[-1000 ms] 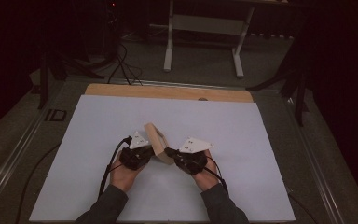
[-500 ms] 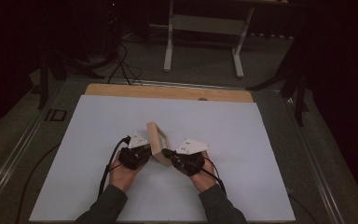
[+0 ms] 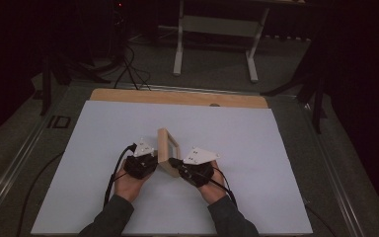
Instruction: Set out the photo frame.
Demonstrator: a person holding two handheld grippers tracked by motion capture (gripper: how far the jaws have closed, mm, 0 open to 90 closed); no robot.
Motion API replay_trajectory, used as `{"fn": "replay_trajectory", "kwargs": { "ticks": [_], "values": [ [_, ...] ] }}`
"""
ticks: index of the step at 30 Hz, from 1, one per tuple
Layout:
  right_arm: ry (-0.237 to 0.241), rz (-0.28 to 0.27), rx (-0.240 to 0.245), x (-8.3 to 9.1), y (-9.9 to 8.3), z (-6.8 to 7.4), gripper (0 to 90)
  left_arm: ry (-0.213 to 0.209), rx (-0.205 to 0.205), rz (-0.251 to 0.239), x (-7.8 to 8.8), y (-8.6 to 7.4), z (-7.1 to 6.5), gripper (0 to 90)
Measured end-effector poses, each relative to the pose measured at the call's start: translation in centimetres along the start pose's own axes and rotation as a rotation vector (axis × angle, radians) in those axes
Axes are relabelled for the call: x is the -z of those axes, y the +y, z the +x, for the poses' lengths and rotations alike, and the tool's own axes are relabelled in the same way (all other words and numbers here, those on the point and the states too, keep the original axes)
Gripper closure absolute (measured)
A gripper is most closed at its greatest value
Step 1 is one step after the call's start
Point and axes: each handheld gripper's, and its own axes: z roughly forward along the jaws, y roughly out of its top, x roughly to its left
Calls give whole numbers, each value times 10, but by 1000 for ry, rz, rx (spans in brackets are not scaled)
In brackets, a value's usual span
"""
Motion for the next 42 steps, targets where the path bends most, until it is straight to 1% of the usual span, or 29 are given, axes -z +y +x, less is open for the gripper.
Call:
{"fn": "replay_trajectory", "kwargs": {
  "ticks": [2, 4, 8, 12, 13, 14, 15, 16, 17, 18, 19, 20, 23, 25, 26, 27, 30, 33, 37, 39, 42],
  "values": [
    [-1, 1, 2, 0, 0, 0, 887, -2, 8, -3, 1, 0, 1, 895],
    [-15, 6, 12, 1, 0, -1, 870, 2, 12, -3, 2, 0, 2, 894],
    [-24, 5, 8, 4, 0, -4, 838, 14, 33, -9, 6, 0, 6, 872],
    [-42, 4, 6, 6, 1, -6, 792, 23, 51, -25, 12, 0, 10, 808],
    [-42, 4, 6, 6, 1, -6, 792, 23, 51, -25, 12, 0, 10, 786],
    [-53, 0, -3, 9, 1, -9, 753, 23, 54, -39, 17, 0, 12, 733],
    [-53, 0, -3, 9, 1, -9, 753, 23, 54, -39, 17, 0, 12, 715],
    [-54, -1, -2, 9, 1, -10, 742, 26, 58, -43, 19, 1, 13, 715],
    [-57, -5, -10, 11, 1, -12, 704, 28, 63, -50, 22, 1, 14, 682],
    [-57, -5, -10, 11, 1, -12, 704, 28, 63, -50, 22, 1, 14, 670],
    [-54, -9, -13, 12, 1, -13, 691, 30, 73, -57, 24, 2, 15, 670],
    [-51, -10, -22, 13, 1, -15, 655, 30, 77, -61, 25, 2, 15, 638],
    [-49, -3, -32, 13, 0, -17, 611, 32, 88, -71, 29, 3, 16, 604],
    [-51, 3, -35, 13, 0, -18, 611, 32, 88, -71, 29, 3, 16, 592],
    [-53, 10, -42, 12, -1, -19, 581, 28, 97, -87, 34, 5, 17, 564],
    [-55, 11, -43, 12, -1, -19, 576, 31, 98, -91, 36, 6, 17, 548],
    [-58, 12, -46, 12, -2, -20, 571, 28, 101, -101, 39, 8, 18, 535],
    [-64, 8, -53, 14, -2, -21, 566, 28, 116, -122, 45, 9, 20, 506],
    [-67, 5, -57, 14, -2, -23, 563, 29, 124, -139, 50, 10, 20, 480],
    [-70, 5, -63, 15, -2, -24, 560, 28, 128, -141, 52, 11, 19, 461],
    [-73, 6, -67, 16, -2, -25, 559, 23, 125, -138, 53, 13, 17, 458]
  ]
}}
